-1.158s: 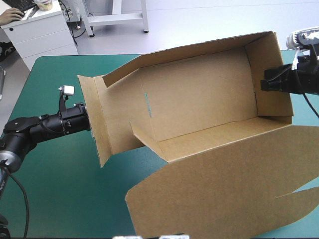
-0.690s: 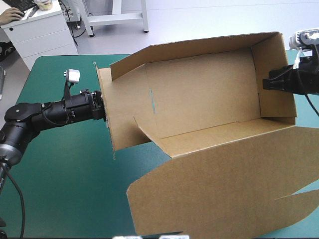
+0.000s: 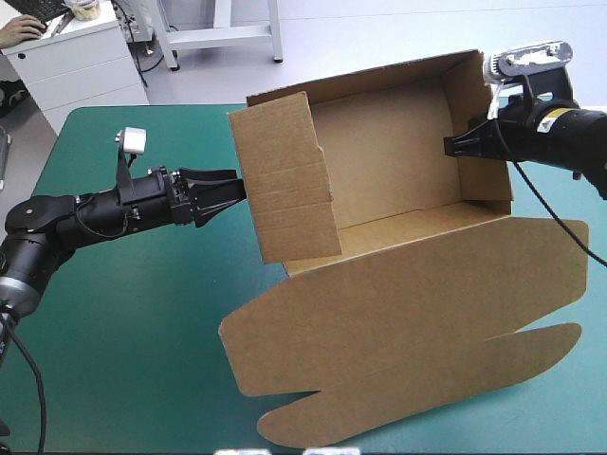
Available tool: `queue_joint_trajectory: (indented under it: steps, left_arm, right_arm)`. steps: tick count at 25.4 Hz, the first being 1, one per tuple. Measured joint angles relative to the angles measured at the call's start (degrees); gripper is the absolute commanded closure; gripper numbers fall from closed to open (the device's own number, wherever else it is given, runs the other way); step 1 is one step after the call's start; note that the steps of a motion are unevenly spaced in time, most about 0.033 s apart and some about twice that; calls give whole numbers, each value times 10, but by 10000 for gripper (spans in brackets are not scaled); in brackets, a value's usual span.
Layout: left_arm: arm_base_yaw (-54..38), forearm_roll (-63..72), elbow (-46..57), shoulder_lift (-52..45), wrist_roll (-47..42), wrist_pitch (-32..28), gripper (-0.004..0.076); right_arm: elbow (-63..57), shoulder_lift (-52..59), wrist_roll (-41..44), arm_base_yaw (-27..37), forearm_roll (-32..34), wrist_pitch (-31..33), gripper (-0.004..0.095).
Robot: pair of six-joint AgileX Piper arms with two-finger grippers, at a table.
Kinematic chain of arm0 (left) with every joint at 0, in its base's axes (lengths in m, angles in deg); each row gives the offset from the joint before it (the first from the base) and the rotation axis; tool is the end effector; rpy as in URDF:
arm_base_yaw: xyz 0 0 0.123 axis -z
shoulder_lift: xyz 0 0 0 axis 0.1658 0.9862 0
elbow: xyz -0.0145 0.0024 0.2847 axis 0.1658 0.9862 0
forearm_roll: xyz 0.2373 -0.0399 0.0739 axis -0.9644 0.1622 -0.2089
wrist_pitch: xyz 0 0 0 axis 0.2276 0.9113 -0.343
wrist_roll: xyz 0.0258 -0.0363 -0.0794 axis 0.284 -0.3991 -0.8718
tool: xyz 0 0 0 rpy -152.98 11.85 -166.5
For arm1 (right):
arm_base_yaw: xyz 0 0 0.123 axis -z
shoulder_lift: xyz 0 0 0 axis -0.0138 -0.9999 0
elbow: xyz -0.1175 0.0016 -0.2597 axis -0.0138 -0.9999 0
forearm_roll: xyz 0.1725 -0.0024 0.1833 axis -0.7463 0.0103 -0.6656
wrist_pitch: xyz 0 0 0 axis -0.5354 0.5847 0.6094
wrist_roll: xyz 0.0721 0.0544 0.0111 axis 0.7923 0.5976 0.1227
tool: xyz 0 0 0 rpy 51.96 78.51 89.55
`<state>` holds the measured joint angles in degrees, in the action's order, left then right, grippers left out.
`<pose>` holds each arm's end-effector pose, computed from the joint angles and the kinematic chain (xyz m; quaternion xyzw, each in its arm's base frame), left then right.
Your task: Fold the box
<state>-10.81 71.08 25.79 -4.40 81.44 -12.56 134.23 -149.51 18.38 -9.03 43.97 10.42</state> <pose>0.2497 -0.0792 0.3837 0.1776 0.6967 -0.5543 0.4194 0.2559 0.0516 0.4905 -0.1372 0.8605 0.0846 0.4832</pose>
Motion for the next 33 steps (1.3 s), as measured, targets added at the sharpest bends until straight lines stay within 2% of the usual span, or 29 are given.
queue_joint_trajectory:
  steps: [10, 25, 28, 29, 31, 33]
  left_arm:
    - [0, 18, 0, 0, 0, 0, 142]
    - [39, 31, -2, 0, 22, 1, 142]
    - [57, 31, -22, 0, 21, -1, 142]
    - [64, 26, -29, 0, 17, -5, 142]
    - [85, -19, -59, 0, -16, -51, 142]
    - [114, -129, -94, 0, -85, -133, 142]
  right_arm:
    - [0, -1, 47, -14, 50, -29, 917]
    - [0, -2, 52, -14, 56, -37, 916]
    - [0, -9, 66, -36, 76, -42, 912]
    - [0, -12, 72, -42, 84, -42, 912]
    - [0, -23, 96, -67, 115, -47, 912]
    - [0, -33, 128, -87, 151, -53, 912]
